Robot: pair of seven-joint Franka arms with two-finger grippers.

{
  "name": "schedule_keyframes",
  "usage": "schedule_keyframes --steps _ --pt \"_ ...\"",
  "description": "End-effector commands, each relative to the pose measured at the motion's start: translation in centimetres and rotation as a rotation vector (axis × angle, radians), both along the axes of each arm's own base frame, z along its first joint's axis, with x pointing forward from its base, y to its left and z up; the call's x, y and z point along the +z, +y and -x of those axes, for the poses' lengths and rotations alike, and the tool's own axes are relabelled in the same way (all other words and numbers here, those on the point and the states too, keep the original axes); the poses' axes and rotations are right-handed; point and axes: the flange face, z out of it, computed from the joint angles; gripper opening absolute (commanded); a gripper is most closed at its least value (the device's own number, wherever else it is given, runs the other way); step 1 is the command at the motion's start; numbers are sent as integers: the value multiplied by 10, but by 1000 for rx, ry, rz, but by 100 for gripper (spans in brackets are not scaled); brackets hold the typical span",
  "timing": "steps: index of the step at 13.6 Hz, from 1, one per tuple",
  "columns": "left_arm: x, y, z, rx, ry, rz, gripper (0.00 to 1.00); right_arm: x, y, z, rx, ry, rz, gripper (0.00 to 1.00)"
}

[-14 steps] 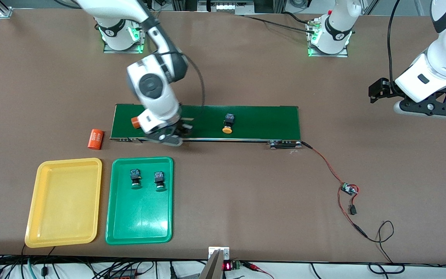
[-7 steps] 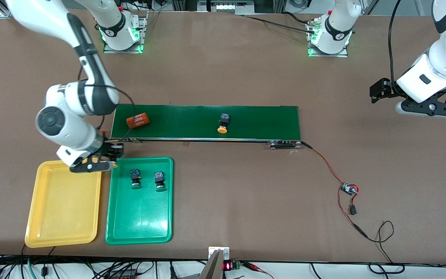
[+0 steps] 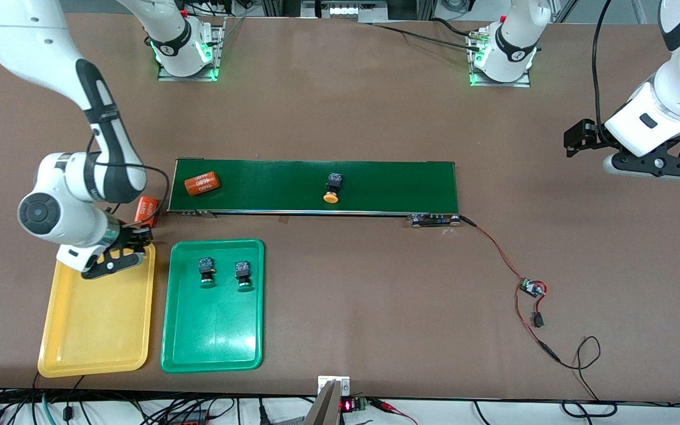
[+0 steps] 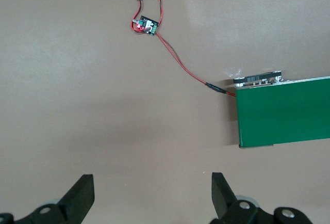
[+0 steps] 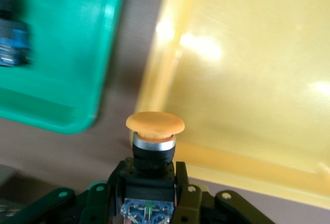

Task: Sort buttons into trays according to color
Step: 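Carry the yellow button with the right gripper over the yellow tray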

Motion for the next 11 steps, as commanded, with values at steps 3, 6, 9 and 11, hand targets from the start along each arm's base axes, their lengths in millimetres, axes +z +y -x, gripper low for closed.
schedule_keyframes --steps 3,6,9,11 --pt "6 2 -3 -1 8 16 100 -17 -29 -33 23 -34 4 13" --pt "6 2 -3 -3 8 16 100 -28 -30 -51 61 -53 0 13" --pt "6 2 -3 -3 8 16 100 -32 -23 -54 55 -50 -5 26" --pt "6 2 -3 -3 7 17 100 -34 -22 -54 -27 -54 -29 100"
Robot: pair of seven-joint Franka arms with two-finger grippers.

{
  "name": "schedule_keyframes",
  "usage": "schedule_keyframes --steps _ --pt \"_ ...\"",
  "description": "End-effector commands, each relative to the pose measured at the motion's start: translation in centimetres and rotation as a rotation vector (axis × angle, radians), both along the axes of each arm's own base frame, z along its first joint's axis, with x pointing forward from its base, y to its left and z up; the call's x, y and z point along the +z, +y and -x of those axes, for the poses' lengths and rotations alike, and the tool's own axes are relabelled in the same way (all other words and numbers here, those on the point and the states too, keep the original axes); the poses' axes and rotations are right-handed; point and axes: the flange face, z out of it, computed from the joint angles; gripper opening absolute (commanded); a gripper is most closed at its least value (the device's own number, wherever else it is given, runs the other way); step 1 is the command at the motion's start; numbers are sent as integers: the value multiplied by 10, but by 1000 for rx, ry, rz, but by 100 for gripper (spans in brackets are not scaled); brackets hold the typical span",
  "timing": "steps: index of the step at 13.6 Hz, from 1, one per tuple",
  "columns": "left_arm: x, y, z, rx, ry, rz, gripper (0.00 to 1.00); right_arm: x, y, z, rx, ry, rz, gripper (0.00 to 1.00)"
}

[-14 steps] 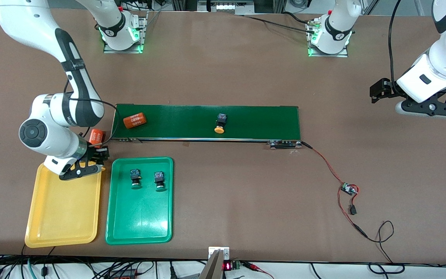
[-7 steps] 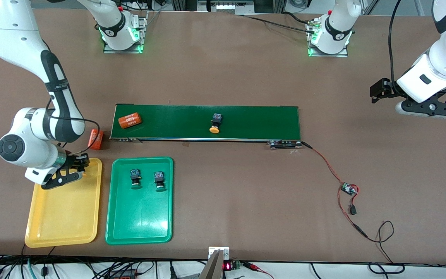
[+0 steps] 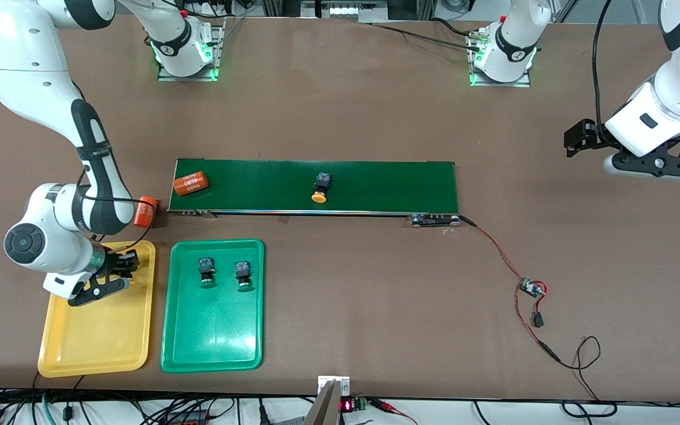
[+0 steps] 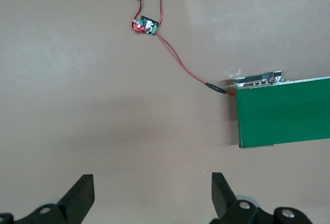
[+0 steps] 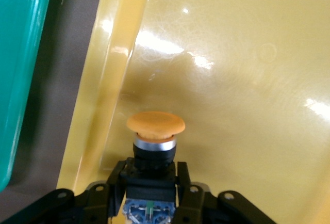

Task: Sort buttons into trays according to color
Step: 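Lower the yellow button into the yellow tray and open the right gripper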

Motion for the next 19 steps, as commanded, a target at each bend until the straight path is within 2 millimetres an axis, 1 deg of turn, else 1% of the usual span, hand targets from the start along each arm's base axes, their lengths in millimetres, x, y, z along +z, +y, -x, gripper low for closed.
schedule_keyframes --steps 1,3,4,5,6,7,9,10,12,13,16,17,19 --pt "5 2 -3 -3 7 16 100 1 1 -5 -51 -2 -28 100" --pt "5 2 -3 -3 9 16 100 3 -1 -5 -55 -4 -30 100" --pt "5 1 -3 -5 9 16 100 9 -1 -4 -60 -6 -30 100" --pt "5 1 -3 -5 9 16 100 17 6 -1 -58 18 -32 100" --pt "5 1 -3 -5 9 16 100 41 19 3 -55 40 -35 100" --pt "5 1 -3 -5 9 16 100 54 37 9 -66 67 -29 100" --pt "5 2 -3 -3 9 16 100 85 48 22 -145 68 -26 100" --pt "5 1 -3 -5 12 16 100 95 62 27 -162 84 -24 100" --pt "5 1 -3 -5 10 16 100 116 98 44 -224 111 -40 100" --pt "5 1 -3 -5 10 16 100 123 119 55 -248 120 -47 100" --pt "5 1 -3 -5 10 16 100 130 186 80 -271 123 -32 100" --pt "5 1 -3 -6 10 16 100 129 201 86 -276 136 -49 100" --pt "5 2 -3 -5 9 16 100 135 248 103 -303 167 -117 100"
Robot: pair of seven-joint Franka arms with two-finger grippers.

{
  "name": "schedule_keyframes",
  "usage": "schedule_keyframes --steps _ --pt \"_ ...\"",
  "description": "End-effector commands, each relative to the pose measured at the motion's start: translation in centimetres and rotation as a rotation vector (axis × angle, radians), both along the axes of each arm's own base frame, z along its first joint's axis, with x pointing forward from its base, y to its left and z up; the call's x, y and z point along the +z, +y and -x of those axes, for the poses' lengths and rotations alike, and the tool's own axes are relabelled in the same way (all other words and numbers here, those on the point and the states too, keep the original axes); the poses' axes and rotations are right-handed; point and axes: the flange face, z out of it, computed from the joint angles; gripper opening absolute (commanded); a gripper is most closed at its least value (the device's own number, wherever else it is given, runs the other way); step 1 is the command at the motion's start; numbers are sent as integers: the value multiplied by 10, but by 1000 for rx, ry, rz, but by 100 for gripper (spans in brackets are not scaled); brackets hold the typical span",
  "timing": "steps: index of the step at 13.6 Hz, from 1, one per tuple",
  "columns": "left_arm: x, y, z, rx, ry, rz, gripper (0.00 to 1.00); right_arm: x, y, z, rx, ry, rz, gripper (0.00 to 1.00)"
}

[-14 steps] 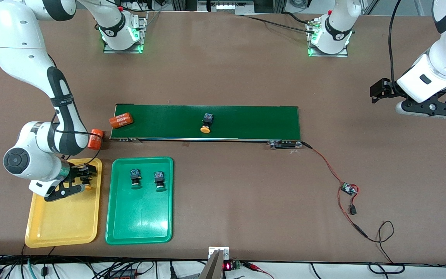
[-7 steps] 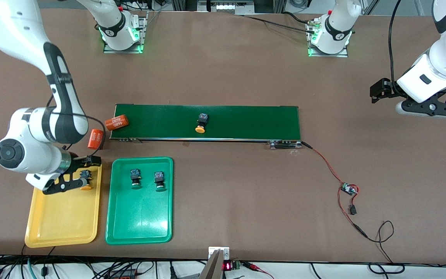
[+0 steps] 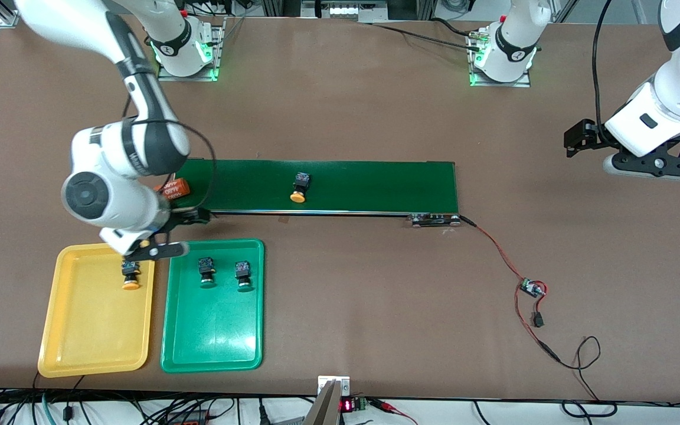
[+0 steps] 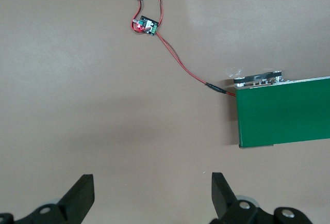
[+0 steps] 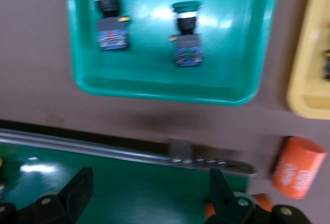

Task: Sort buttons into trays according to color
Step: 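Push the next orange cylinder off the belt end with the right gripper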

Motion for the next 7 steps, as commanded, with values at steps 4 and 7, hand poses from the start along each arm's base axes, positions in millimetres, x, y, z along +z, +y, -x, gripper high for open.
schedule_keyframes --steps 4,7 --pt "6 1 -3 -6 8 16 100 21 108 66 -154 27 9 100" --pt "6 1 -3 -6 8 16 100 15 146 91 -209 48 20 100"
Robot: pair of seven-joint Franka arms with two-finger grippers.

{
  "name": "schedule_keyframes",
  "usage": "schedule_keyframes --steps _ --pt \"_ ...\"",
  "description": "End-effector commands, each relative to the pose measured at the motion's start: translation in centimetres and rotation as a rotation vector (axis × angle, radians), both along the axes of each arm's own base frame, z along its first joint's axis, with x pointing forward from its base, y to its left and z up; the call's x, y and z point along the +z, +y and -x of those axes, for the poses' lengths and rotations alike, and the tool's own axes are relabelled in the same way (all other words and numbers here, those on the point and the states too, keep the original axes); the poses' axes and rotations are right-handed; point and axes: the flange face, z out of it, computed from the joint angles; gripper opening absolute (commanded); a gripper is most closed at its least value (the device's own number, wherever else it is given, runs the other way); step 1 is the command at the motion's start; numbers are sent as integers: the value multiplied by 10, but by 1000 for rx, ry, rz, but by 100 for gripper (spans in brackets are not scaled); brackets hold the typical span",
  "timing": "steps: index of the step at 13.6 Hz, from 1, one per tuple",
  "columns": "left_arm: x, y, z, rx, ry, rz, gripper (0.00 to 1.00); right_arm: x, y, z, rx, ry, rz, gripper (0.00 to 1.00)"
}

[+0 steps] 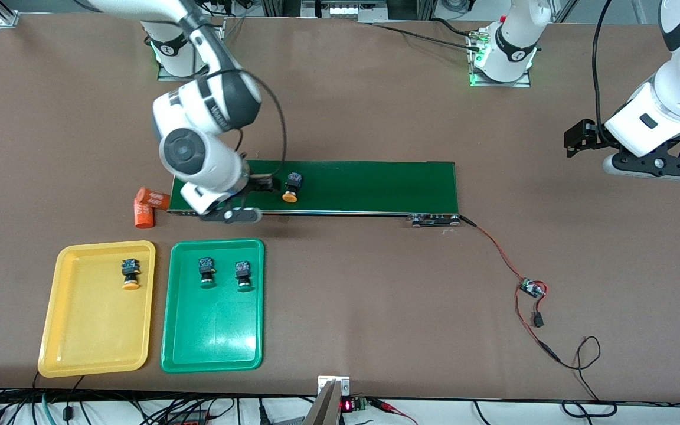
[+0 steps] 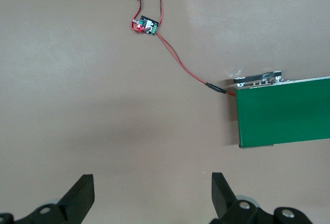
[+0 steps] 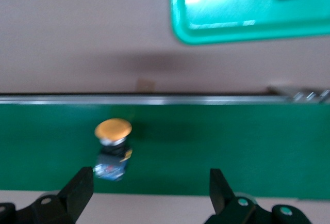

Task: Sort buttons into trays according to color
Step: 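Push the next orange cylinder off the belt end with the right gripper, then grasp the second yellow button on the belt with the right gripper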

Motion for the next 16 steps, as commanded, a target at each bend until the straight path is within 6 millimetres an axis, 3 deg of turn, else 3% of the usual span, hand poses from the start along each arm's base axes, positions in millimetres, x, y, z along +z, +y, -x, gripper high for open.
schedule_keyframes --steps 1,7,11,16 --pt "6 1 -3 -6 8 16 100 -7 13 23 -76 22 16 100" --pt "6 1 -3 -6 8 16 100 -52 31 65 -166 17 92 100" --pt "6 2 -3 -5 8 16 100 -63 29 63 -190 -9 100 100" --pt "6 1 -3 -6 8 16 100 -103 14 69 -157 -64 127 100"
